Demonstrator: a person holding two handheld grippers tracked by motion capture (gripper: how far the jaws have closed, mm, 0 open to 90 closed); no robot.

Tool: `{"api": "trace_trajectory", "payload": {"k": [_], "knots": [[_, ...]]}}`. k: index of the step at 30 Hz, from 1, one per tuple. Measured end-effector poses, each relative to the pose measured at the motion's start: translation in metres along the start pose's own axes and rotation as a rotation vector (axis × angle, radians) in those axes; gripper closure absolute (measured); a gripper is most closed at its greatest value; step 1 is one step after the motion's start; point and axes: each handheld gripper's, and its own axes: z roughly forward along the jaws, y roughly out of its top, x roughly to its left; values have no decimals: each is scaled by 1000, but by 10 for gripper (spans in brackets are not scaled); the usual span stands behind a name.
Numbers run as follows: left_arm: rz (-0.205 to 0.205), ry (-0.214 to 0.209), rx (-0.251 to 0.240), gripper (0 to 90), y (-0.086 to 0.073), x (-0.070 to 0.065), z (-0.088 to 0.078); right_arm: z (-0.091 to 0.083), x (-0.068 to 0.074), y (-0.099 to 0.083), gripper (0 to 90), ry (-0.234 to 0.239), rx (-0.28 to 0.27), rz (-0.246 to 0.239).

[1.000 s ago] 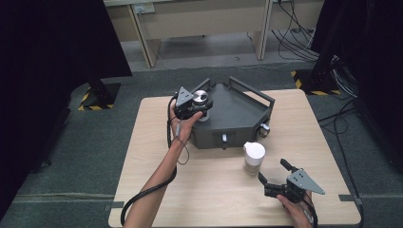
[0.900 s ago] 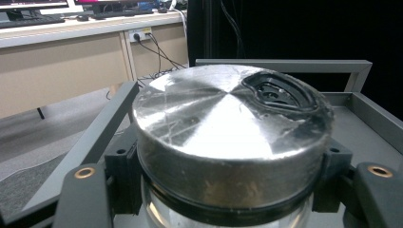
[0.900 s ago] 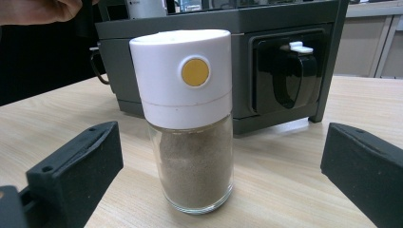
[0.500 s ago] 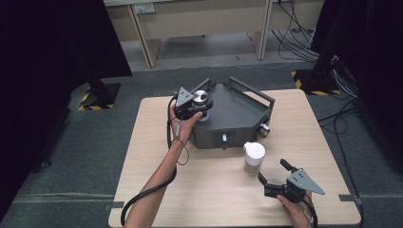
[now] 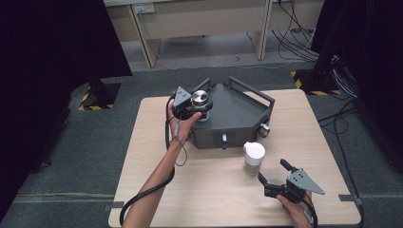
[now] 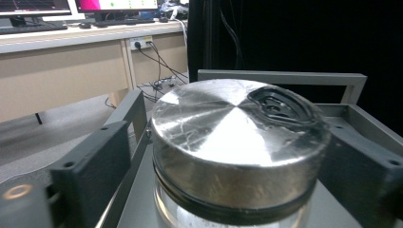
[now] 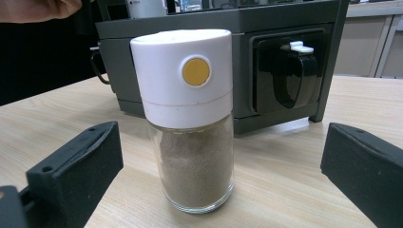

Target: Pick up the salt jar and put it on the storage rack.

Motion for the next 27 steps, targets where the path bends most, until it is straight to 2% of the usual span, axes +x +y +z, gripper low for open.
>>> {"api": "trace_trajectory", "payload": {"k": [6,7,10,14,19,21,24,27], "knots": [[47,-19,5,27,2,-3,-12,0,1,0,2,0,-1,-1],[50,-36,-5,27,1,-2,-13,0,1,0,2,0,-1,-3],[59,-47,-19,21,1,-3,-18,1,1,0,2,0,1,-2],[49,-43,-23,0,1,-10,-27,1,1,0,2,0,1,-3],[48,-54,-39,2,-1,-8,-36,1,1,0,2,0,1,-3],[36,-57,-45,0,-4,-6,-42,1,1,0,2,0,0,-4],[48,-45,-30,0,-4,-8,-47,1,1,0,2,0,0,-3],[38,-41,-50,0,-11,-8,-57,1,1,0,2,0,0,-2]]}}
